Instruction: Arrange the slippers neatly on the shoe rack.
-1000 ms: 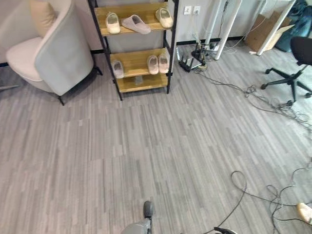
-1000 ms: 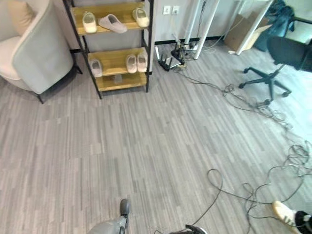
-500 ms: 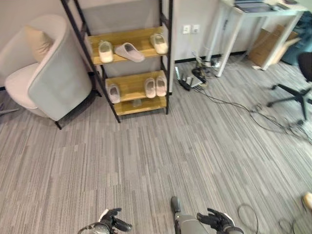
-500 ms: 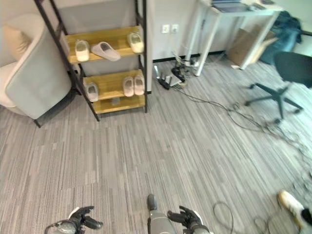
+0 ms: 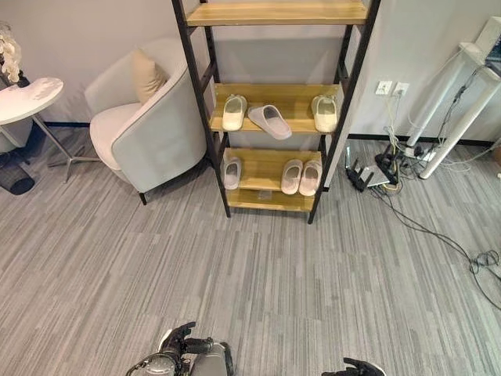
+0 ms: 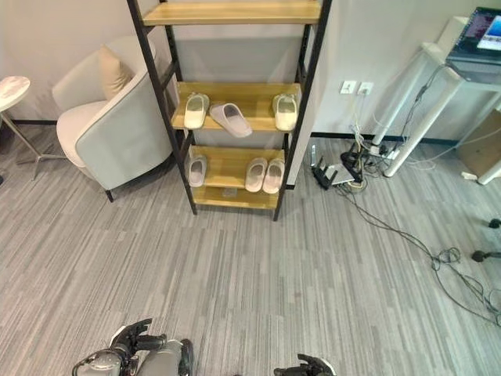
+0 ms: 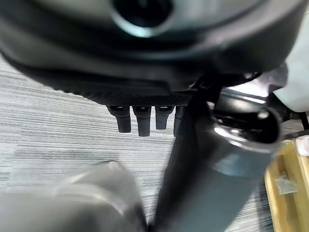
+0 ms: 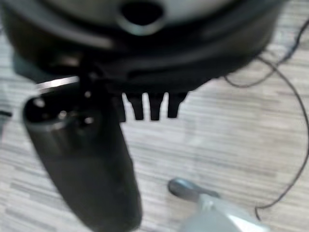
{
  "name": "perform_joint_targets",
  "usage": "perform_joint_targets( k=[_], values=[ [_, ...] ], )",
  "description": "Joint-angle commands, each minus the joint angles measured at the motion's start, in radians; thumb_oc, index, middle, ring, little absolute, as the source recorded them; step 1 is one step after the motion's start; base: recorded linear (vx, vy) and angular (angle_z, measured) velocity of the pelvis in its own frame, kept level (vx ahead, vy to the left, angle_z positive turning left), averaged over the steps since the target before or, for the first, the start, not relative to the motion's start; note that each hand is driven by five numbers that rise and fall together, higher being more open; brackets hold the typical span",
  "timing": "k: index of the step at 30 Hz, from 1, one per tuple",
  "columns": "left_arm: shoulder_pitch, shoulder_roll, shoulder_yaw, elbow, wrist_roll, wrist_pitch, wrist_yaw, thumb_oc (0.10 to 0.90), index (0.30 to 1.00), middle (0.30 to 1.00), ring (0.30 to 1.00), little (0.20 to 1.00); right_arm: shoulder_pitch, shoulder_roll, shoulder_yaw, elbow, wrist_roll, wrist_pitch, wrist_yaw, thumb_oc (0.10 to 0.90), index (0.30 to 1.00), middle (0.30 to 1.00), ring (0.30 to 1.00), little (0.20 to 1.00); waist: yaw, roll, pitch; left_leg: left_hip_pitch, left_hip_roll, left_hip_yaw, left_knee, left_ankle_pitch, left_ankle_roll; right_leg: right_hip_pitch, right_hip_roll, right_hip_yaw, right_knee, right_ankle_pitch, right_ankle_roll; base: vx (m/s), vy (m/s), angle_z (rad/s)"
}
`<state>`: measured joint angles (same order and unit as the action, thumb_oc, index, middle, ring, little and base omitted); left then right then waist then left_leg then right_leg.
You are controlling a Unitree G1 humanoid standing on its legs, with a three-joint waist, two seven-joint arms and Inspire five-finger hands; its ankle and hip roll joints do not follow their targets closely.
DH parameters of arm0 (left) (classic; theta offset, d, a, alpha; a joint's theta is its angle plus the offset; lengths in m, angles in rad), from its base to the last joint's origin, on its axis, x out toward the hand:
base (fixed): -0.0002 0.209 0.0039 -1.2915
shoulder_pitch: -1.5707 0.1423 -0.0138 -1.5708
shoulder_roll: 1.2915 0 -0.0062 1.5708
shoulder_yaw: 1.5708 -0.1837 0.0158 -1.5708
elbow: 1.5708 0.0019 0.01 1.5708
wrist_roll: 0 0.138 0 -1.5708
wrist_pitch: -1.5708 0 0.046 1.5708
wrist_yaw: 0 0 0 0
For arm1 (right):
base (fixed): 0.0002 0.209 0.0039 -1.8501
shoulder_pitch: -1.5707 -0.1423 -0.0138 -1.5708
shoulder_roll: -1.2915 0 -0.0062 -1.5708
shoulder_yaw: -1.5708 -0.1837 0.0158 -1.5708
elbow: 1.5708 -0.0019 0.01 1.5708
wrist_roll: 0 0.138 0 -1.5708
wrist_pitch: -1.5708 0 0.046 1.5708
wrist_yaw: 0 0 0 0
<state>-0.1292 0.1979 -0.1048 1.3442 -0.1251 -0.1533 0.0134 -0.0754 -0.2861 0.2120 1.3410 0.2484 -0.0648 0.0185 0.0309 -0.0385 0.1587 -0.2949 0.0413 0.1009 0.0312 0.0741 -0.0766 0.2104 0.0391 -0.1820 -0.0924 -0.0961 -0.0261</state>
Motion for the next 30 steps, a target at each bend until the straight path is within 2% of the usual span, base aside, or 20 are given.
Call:
perform_joint_targets(
  k=[1, 2, 4, 5, 7, 8, 9, 10, 11, 12, 13, 16, 17, 19, 21, 22, 25, 27, 30],
  values=[
    [0.086, 0.035, -0.083, 0.061, 0.03, 0.038, 0.023, 0.8, 0.9, 0.9, 0.9, 0.9, 0.044, -0.033, -0.007, -0.04, 0.0, -0.029, -0.018, 0.8, 0.9, 0.9, 0.9, 0.9, 0.048, 0.005, 0.005, 0.036, 0.036, 0.009, 0.079, 0.026, 0.007, -0.026, -0.024, 0.089, 0.115, -0.079, 0.06, 0.37, 0.119, -0.02],
    [0.095, 0.033, -0.074, 0.072, 0.029, 0.045, 0.018, 0.8, 0.9, 0.9, 0.9, 0.9, 0.04, -0.02, 0.004, -0.038, -0.014, -0.027, -0.016, 0.8, 0.9, 0.9, 0.9, 0.9, 0.061, 0.004, -0.006, 0.03, 0.048, 0.032, 0.03, 0.043, 0.007, 0.003, -0.02, 0.105, 0.112, -0.092, 0.065, 0.26, 0.095, -0.03],
    [0.104, 0.035, -0.067, 0.077, 0.03, 0.046, 0.02, 0.8, 0.9, 0.9, 0.9, 0.9, 0.045, -0.011, 0.008, -0.037, -0.026, -0.021, -0.015, 0.8, 0.9, 0.9, 0.9, 0.9, 0.065, 0.0, -0.016, 0.04, 0.047, 0.033, 0.031, 0.062, 0.009, 0.015, -0.023, 0.108, 0.11, -0.092, 0.072, 0.45, 0.208, -0.35],
    [0.111, 0.042, -0.054, 0.079, 0.038, 0.048, 0.021, 0.8, 0.9, 0.9, 0.9, 0.9, 0.056, 0.01, 0.013, -0.032, -0.041, -0.018, -0.009, 0.8, 0.9, 0.9, 0.9, 0.9, 0.068, -0.021, -0.046, 0.039, 0.021, 0.022, 0.069, 0.044, 0.027, 0.018, -0.06, 0.12, 0.117, -0.088, 0.094, 0.59, 0.319, -0.39],
    [0.106, 0.048, -0.058, 0.071, 0.041, 0.042, 0.021, 0.8, 0.9, 0.9, 0.9, 0.9, 0.06, 0.024, 0.016, -0.038, -0.044, -0.018, 0.002, 0.8, 0.9, 0.9, 0.9, 0.9, 0.07, -0.036, -0.063, 0.05, 0.001, 0.031, 0.084, 0.01, 0.046, 0.004, -0.089, 0.13, 0.147, -0.071, 0.123, 0.36, 0.234, -0.03],
    [0.106, 0.048, -0.058, 0.071, 0.041, 0.042, 0.021, 0.8, 0.9, 0.9, 0.9, 0.9, 0.06, 0.024, 0.016, -0.038, -0.044, -0.018, 0.002, 0.8, 0.9, 0.9, 0.9, 0.9, 0.07, -0.036, -0.063, 0.05, 0.001, 0.031, 0.084, 0.01, 0.046, 0.003, -0.089, 0.13, 0.147, -0.071, 0.123, 0.23, 0.249, 0.17],
    [0.086, 0.053, -0.07, 0.054, 0.037, 0.039, 0.024, 0.8, 0.9, 0.9, 0.9, 0.9, 0.05, 0.033, 0.021, -0.048, -0.058, -0.015, 0.006, 0.8, 0.9, 0.9, 0.9, 0.9, 0.066, -0.041, -0.065, 0.065, -0.022, 0.044, 0.087, -0.024, 0.072, -0.065, -0.137, 0.131, 0.279, 0.01, 0.18, 0.18, 0.263, 0.12],
    [0.068, 0.06, -0.077, 0.036, 0.032, 0.035, 0.03, 0.8, 0.9, 0.9, 0.9, 0.9, 0.044, 0.029, 0.022, -0.054, -0.059, -0.019, 0.002, 0.8, 0.9, 0.9, 0.9, 0.9, 0.057, -0.035, -0.053, 0.078, -0.032, 0.048, 0.089, -0.036, 0.086, -0.11, -0.162, 0.123, 0.369, 0.07, 0.21, 0.23, 0.321, 0.15],
    [0.06, 0.063, -0.08, 0.029, 0.032, 0.035, 0.034, 0.8, 0.9, 0.9, 0.9, 0.9, 0.042, 0.028, 0.02, -0.058, -0.058, -0.02, 0.003, 0.8, 0.9, 0.9, 0.9, 0.9, 0.053, -0.027, -0.054, 0.091, -0.035, 0.043, 0.085, -0.043, 0.093, -0.134, -0.166, 0.119, 0.411, 0.095, 0.213, 0.18, 0.223, 0.09],
    [0.054, 0.068, -0.084, 0.019, 0.031, 0.032, 0.038, 0.8, 0.9, 0.9, 0.9, 0.9, 0.041, 0.027, 0.02, -0.065, -0.06, -0.021, 0.001, 0.8, 0.9, 0.9, 0.9, 0.9, 0.042, -0.018, -0.051, 0.122, -0.042, 0.035, 0.074, -0.054, 0.102, -0.171, -0.169, 0.119, 0.47, 0.14, 0.206, 0.22, 0.202, 0.06],
    [0.045, 0.073, -0.087, 0.01, 0.031, 0.029, 0.042, 0.8, 0.9, 0.9, 0.9, 0.9, 0.039, 0.028, 0.023, -0.069, -0.068, -0.02, -0.001, 0.8, 0.9, 0.9, 0.9, 0.9, 0.029, -0.002, -0.044, 0.164, -0.045, 0.024, 0.056, -0.066, 0.111, -0.204, -0.165, 0.115, 0.523, 0.14, 0.192, 0.24, 0.202, 0.13],
    [0.027, 0.077, -0.101, -0.018, 0.033, 0.021, 0.045, 0.8, 0.9, 0.9, 0.9, 0.9, 0.04, 0.028, 0.034, -0.077, -0.081, -0.022, -0.006, 0.8, 0.9, 0.9, 0.9, 0.9, -0.006, 0.03, -0.025, 0.237, -0.05, -0.005, 0.022, -0.085, 0.115, -0.299, -0.127, 0.087, 0.532, 0.084, 0.164, 0.25, 0.111, 0.31],
    [0.023, 0.077, -0.107, -0.022, 0.039, 0.02, 0.046, 0.8, 0.9, 0.9, 0.9, 0.9, 0.041, 0.028, 0.037, -0.078, -0.082, -0.022, -0.006, 0.8, 0.9, 0.9, 0.9, 0.9, -0.021, 0.03, -0.016, 0.26, -0.059, -0.019, 0.016, -0.094, 0.114, -0.301, -0.117, 0.079, 0.492, 0.054, 0.158, 0.27, 0.026, 0.36],
    [0.016, 0.072, -0.126, -0.023, 0.054, 0.017, 0.044, 0.8, 0.9, 0.9, 0.9, 0.9, 0.043, 0.025, 0.035, -0.074, -0.075, -0.021, -0.008, 0.8, 0.9, 0.9, 0.9, 0.9, -0.042, 0.026, -0.011, 0.29, -0.073, -0.04, 0.013, -0.114, 0.112, -0.319, -0.085, 0.094, 0.409, 0.035, 0.15, 0.3, -0.02, 0.62],
    [0.019, 0.062, -0.148, -0.006, 0.08, 0.017, 0.039, 0.8, 0.9, 0.9, 0.9, 0.9, 0.053, 0.024, 0.029, -0.061, -0.066, -0.018, -0.006, 0.8, 0.9, 0.9, 0.9, 0.9, -0.07, 0.013, -0.005, 0.33, -0.101, -0.074, 0.014, -0.147, 0.11, -0.366, -0.059, 0.143, 0.267, 0.064, 0.146, 0.31, -0.04, 0.52],
    [0.02, 0.061, -0.148, -0.006, 0.08, 0.017, 0.039, 0.8, 0.9, 0.9, 0.9, 0.9, 0.053, 0.023, 0.029, -0.061, -0.066, -0.018, -0.006, 0.8, 0.9, 0.9, 0.9, 0.9, -0.072, 0.015, -0.002, 0.334, -0.099, -0.076, 0.015, -0.15, 0.109, -0.36, -0.058, 0.141, 0.265, 0.063, 0.146, 0.19, -0.038, 0.3],
    [0.033, 0.052, -0.154, 0.036, 0.113, 0.023, 0.025, 0.8, 0.9, 0.9, 0.9, 0.9, 0.069, 0.019, 0.017, -0.04, -0.062, -0.01, 0.004, 0.8, 0.9, 0.9, 0.9, 0.9, -0.102, 0.006, 0.002, 0.379, -0.114, -0.127, 0.025, -0.189, 0.102, -0.4, -0.048, 0.218, 0.196, 0.116, 0.158, 0.25, -0.078, 0.47],
    [0.033, 0.052, -0.154, 0.036, 0.113, 0.023, 0.025, 0.8, 0.9, 0.9, 0.9, 0.9, 0.069, 0.019, 0.017, -0.04, -0.062, -0.01, 0.004, 0.8, 0.9, 0.9, 0.9, 0.9, -0.103, 0.007, 0.003, 0.381, -0.113, -0.128, 0.025, -0.19, 0.101, -0.398, -0.048, 0.217, 0.196, 0.115, 0.158, 0.14, -0.071, 0.6],
    [0.077, 0.05, -0.119, 0.084, 0.121, 0.037, 0.011, 0.8, 0.9, 0.9, 0.9, 0.9, 0.09, 0.013, 0.009, -0.011, -0.063, -0.004, 0.013, 0.8, 0.9, 0.9, 0.9, 0.9, -0.095, 0.003, -0.038, 0.408, -0.104, -0.135, 0.032, -0.218, 0.087, -0.342, -0.055, 0.205, 0.169, 0.115, 0.132, 0.21, -0.128, 0.37]
  ],
)
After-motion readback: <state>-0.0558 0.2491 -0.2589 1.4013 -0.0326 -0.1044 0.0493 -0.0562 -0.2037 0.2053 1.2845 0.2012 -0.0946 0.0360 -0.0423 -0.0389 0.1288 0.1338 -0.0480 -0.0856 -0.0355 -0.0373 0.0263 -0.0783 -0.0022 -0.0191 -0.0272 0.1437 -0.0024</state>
